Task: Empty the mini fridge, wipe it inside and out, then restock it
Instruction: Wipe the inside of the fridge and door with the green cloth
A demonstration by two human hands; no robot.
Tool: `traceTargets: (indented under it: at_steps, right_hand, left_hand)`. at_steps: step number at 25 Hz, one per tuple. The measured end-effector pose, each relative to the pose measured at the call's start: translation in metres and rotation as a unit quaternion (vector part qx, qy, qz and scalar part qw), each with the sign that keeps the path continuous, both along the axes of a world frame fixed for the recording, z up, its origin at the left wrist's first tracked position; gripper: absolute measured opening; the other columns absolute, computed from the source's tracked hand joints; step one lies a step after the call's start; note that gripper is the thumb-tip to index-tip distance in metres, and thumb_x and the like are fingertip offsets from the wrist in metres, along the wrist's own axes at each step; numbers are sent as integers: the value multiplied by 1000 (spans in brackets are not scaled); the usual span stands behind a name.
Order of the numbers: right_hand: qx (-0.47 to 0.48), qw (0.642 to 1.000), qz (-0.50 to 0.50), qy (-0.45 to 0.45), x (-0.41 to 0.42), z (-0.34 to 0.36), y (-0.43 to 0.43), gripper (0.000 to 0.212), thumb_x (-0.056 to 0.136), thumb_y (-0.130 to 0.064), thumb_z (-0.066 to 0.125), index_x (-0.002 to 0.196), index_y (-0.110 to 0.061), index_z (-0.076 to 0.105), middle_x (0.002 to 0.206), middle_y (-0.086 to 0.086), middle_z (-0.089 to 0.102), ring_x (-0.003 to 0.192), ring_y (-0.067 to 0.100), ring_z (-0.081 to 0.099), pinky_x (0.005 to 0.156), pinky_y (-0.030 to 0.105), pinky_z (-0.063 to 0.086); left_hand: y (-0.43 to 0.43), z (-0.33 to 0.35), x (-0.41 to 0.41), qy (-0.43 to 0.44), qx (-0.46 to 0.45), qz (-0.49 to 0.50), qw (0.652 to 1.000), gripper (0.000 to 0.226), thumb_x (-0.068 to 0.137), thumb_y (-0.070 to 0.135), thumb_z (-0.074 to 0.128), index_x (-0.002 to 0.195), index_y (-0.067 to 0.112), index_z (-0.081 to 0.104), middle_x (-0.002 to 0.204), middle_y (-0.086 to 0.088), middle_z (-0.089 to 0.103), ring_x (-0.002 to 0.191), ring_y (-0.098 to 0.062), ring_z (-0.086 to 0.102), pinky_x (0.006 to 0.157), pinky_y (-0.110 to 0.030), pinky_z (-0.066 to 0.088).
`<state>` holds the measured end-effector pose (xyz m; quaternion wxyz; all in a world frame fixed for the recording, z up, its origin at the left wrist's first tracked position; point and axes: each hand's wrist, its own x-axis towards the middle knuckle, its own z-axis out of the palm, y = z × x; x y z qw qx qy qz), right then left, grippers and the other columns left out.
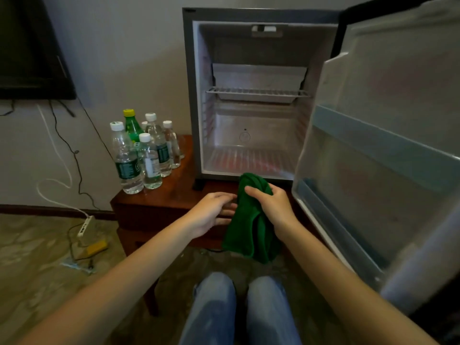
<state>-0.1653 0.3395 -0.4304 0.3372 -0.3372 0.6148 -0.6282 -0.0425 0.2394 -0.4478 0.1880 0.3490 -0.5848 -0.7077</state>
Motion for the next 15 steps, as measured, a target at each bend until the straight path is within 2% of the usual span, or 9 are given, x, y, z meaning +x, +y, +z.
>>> traceTargets:
  at_steps: [4,6,8,10,12,15]
  right_hand:
    - [28,999,22,33,-53,2,1,19,81,-19,73,100,-20,68,90,1,74,81,17,72,72,29,57]
    - [48,997,30,42,-79,0,9,21,81,-18,73,101,-20,68,89,0,75,82,18,72,72,29,57]
    - [63,996,34,53,-96,-2,11,24,80,-18,73,104,-19,69,90,0,75,82,18,72,73,30,57]
    - [65,996,15,68,-105,-3,1,24,80,-19,74,104,-19,69,89,-1,75,81,17,72,74,31,58]
    - [49,993,-4,104,-106,1,-20,20,81,-20,74,100,-21,68,88,-2,74,80,14,71,73,29,58]
    - [6,985,33,171,-97,9,-56,19,82,-16,74,101,-16,70,87,-2,73,79,11,70,70,25,57]
  left_hand:
    - [-25,4,-41,-54,-39,-106,992,32,100,9,42,131,9,47,108,-12,62,90,-19,64,85,-36,53]
    - [-35,8,-65,-85,-78,-149,982,33,100,11,43,133,11,47,115,-12,60,96,-19,62,89,-36,51]
    - [-45,9,-84,-103,-98,-150,978,31,100,15,44,130,11,50,113,-9,59,96,-18,62,87,-34,52]
    - [-55,7,-97,-94,-60,-119,987,30,100,23,46,125,8,53,99,-7,60,84,-17,62,79,-34,53]
    - [-63,6,-105,-63,23,-112,991,37,99,35,46,120,6,55,88,-8,59,76,-20,62,73,-36,54]
    - [-72,13,-105,26,132,-109,985,44,98,46,37,113,12,60,95,-11,63,84,-24,63,74,-40,53]
